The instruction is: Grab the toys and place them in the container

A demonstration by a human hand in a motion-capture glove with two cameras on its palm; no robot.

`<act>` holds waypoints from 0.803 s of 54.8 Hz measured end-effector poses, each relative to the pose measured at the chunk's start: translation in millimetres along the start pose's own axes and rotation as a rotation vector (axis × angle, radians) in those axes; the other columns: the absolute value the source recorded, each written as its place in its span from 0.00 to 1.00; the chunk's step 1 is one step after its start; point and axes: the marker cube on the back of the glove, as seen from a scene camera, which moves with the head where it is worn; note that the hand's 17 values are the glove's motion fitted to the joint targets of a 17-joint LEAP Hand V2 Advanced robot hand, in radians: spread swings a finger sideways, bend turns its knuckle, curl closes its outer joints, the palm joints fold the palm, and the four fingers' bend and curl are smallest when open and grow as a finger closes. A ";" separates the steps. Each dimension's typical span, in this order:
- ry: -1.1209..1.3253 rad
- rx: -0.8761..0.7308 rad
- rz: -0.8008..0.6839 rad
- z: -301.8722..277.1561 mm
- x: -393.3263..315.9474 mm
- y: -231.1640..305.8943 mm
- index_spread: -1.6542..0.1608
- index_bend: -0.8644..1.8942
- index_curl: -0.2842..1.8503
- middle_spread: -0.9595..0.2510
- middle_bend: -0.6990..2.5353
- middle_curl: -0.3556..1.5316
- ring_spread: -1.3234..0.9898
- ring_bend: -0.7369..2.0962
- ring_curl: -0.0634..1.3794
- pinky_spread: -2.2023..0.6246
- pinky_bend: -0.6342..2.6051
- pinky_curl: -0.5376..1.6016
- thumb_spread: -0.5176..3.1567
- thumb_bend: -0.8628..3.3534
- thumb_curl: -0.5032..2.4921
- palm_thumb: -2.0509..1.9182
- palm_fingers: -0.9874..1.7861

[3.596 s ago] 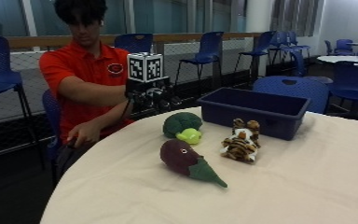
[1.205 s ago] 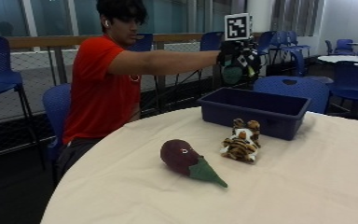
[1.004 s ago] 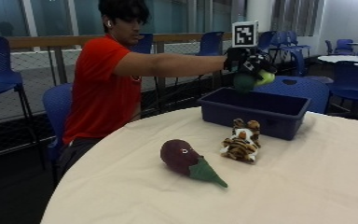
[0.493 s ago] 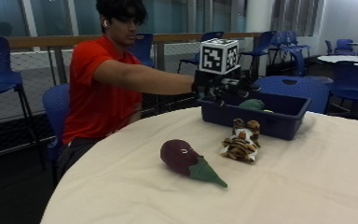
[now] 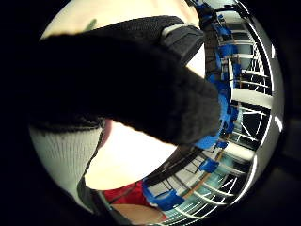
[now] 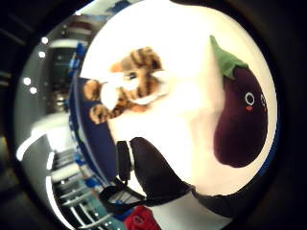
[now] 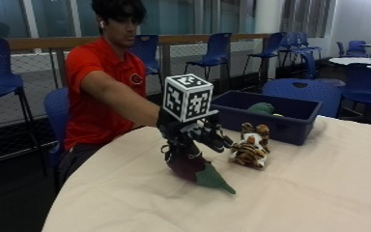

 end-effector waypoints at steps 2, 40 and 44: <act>0.006 -0.019 0.014 9.5 8.9 -2.3 0.72 0.37 0.29 0.76 0.25 0.30 0.60 0.30 0.13 0.83 0.58 0.42 0.41 0.18 0.25 0.49 0.25; 0.069 -0.046 0.012 42.1 8.6 -2.6 0.69 0.39 0.25 0.65 0.29 0.29 0.43 0.62 0.30 0.64 0.58 0.41 0.49 0.25 0.31 0.63 0.60; 0.040 -0.009 0.007 32.1 6.3 3.9 0.69 0.41 0.27 0.60 0.31 0.31 0.40 0.62 0.31 0.64 0.56 0.41 0.47 0.26 0.33 0.66 0.64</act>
